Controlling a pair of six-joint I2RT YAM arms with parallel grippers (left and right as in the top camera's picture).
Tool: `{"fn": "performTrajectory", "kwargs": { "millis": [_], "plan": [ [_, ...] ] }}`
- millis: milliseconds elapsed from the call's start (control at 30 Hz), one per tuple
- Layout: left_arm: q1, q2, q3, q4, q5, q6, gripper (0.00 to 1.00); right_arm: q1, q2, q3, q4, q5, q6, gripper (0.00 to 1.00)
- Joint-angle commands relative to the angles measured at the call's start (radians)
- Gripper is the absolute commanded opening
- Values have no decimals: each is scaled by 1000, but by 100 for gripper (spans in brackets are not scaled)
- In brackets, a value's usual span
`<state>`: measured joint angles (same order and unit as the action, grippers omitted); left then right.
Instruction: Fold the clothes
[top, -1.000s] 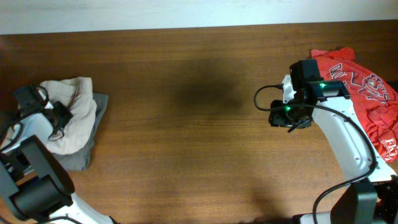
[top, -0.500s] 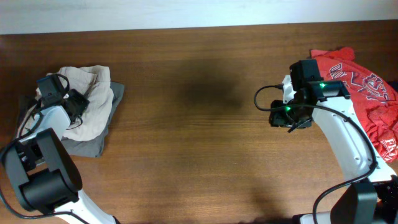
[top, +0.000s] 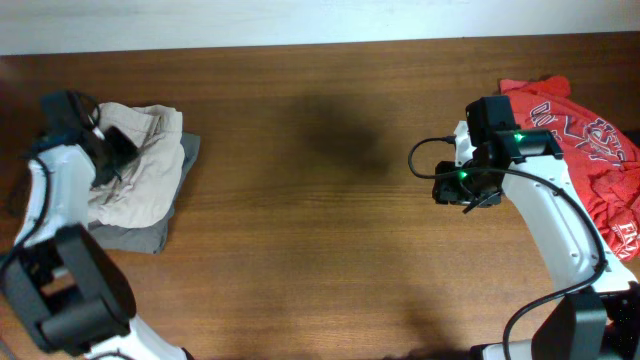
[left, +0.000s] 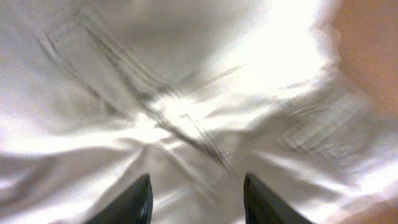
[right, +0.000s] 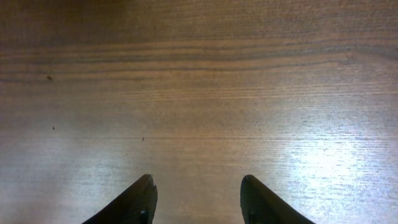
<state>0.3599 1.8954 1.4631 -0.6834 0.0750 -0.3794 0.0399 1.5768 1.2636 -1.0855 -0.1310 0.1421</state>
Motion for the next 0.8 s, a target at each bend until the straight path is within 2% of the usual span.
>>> {"fn": "performTrajectory", "kwargs": {
  "millis": [0,167,500,667,700,733,767],
  "plan": [
    [-27,-171,137,-74,100,191,47,-2,-25,19,-3,2,-6,49],
    [-88,-324,217,-161,219,385,47,-2,-80,103,-28,-70,-6,49],
    [-331,-629,224,-260,217,705,48,-2,-364,212,-37,-67,-7,54],
    [-404,-688,224,-319,217,714,79,-2,-508,212,-35,-67,-7,79],
    [-404,-685,224,-334,217,710,99,-2,-531,212,-35,-67,-7,93],
    [-404,-683,224,-343,217,710,99,-2,-536,212,-35,-67,-7,99],
    [-404,-680,224,-353,217,710,99,-2,-539,212,-35,-67,-6,99]
  ]
}}
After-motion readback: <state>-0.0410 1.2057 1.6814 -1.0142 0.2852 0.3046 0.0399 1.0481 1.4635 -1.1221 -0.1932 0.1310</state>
